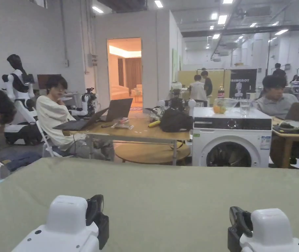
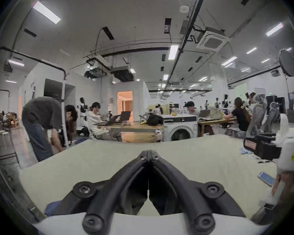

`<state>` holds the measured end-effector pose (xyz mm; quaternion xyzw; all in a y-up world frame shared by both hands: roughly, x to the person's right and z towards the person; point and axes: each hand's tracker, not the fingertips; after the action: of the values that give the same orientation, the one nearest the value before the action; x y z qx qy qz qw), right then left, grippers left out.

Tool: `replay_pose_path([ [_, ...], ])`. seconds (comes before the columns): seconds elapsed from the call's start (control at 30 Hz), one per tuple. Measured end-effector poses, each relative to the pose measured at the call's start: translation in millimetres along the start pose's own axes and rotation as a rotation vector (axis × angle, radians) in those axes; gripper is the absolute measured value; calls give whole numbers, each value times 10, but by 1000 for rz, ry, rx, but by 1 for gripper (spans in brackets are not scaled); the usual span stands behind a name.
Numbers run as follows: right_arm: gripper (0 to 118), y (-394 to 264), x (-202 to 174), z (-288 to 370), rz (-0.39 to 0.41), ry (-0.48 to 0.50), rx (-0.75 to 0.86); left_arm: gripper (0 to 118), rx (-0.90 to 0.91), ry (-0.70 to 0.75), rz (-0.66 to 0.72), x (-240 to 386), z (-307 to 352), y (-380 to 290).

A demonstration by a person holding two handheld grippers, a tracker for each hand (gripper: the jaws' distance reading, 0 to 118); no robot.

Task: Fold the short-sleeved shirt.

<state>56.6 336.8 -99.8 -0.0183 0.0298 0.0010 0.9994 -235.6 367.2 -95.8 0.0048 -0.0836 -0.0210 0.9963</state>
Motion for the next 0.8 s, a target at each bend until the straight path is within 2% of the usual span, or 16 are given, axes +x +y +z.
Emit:
replay_pose_path([
  [0.17,0,-45,-412,-219,-36,113,-24,0,-29,73,29,-331,208,-10],
  [0.33,0,-120,-588,-320,-62,165,-39,0,-65,81,6,-486,245,-85],
  [0.37,0,-141,-593,-323,-67,179,-48,9,-87,65,12,-526,229,-117],
  [0.4,0,-165,-589,-313,-67,193,-58,48,-144,36,14,-592,183,-170],
  [0.43,0,-195,-580,-295,-62,203,-66,74,-212,10,8,-666,116,-225],
  [0.47,0,-239,-564,-263,-48,211,-76,68,-321,-21,7,-773,13,-321],
  [0.5,0,-288,-546,-231,-34,211,-84,70,-421,-40,23,-874,-89,-454],
  [0.57,0,-388,-489,-186,-19,202,-106,72,-488,-40,67,-1037,-190,-765],
  [0.7,0,-561,-307,-157,-70,170,-186,72,-703,7,167,-1328,-558,-1396],
  [0.73,0,-593,-249,-153,-77,169,-201,72,-761,8,195,-1773,-812,-1610],
  [0.8,0,-642,-161,-124,-67,151,-216,63,-861,33,209,-1908,-999,-1957],
])
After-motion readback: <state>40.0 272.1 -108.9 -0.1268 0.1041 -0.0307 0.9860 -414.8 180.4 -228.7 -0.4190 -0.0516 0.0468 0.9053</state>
